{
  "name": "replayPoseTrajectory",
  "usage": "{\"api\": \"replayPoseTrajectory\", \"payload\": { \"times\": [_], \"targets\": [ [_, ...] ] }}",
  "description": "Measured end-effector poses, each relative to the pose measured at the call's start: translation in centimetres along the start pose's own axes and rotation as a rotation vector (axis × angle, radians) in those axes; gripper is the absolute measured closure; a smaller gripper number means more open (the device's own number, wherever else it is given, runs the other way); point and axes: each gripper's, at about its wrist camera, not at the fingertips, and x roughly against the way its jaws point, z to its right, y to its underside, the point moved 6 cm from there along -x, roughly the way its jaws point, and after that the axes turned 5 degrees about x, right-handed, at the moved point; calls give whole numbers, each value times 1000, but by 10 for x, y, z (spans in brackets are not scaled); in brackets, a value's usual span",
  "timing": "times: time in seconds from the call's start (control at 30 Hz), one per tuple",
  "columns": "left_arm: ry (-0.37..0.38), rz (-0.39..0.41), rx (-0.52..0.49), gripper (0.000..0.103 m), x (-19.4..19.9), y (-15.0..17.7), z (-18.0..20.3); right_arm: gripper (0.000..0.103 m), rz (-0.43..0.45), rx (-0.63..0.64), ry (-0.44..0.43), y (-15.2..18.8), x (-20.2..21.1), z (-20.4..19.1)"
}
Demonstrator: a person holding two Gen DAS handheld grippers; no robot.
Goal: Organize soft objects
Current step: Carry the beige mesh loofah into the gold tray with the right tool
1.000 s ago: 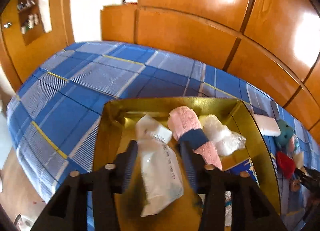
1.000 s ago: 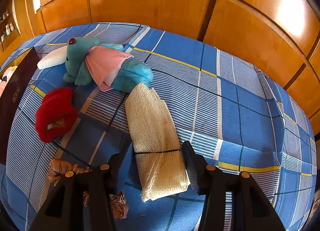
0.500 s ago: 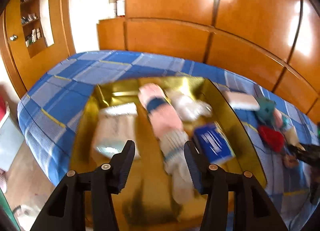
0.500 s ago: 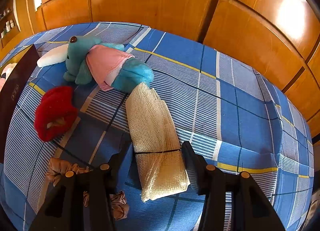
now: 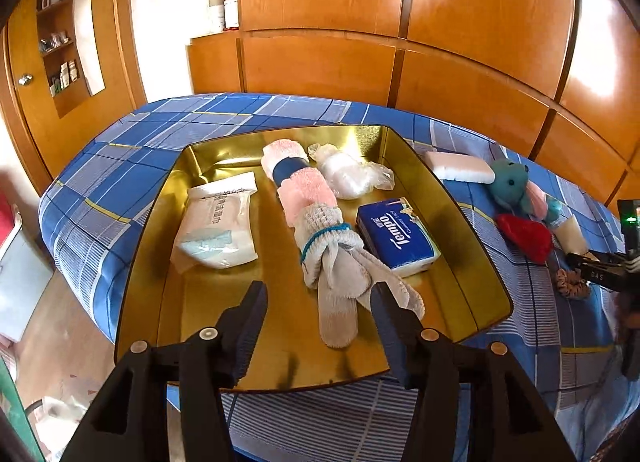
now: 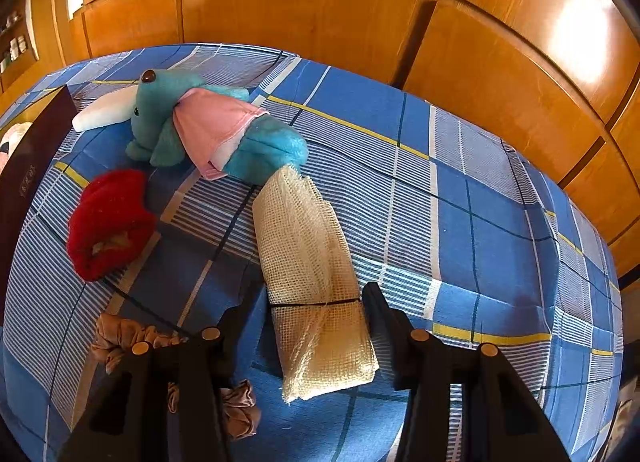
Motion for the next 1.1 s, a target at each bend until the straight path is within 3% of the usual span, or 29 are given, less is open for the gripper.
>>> {"api": "replayPoseTrajectory", "payload": {
  "times": [0.3,0.5,0.63,0.8,1.1],
  "targets": [
    [22,2,25,48,4,3,-8,57,-25,-55,9,0,5,6],
    [34,5,36,48,5,5,-11,57,69,-142,-7,-11,41,11],
    [37,4,45,48,5,5,-13,57,135,-127,-48,-21,66,-7],
    [32,16,71,48,8,3,-22,57,196,-67,-192,-40,93,-60],
    [-2,35,135,48,16,-2,-54,57,239,116,-443,-63,119,-199]
  ]
}}
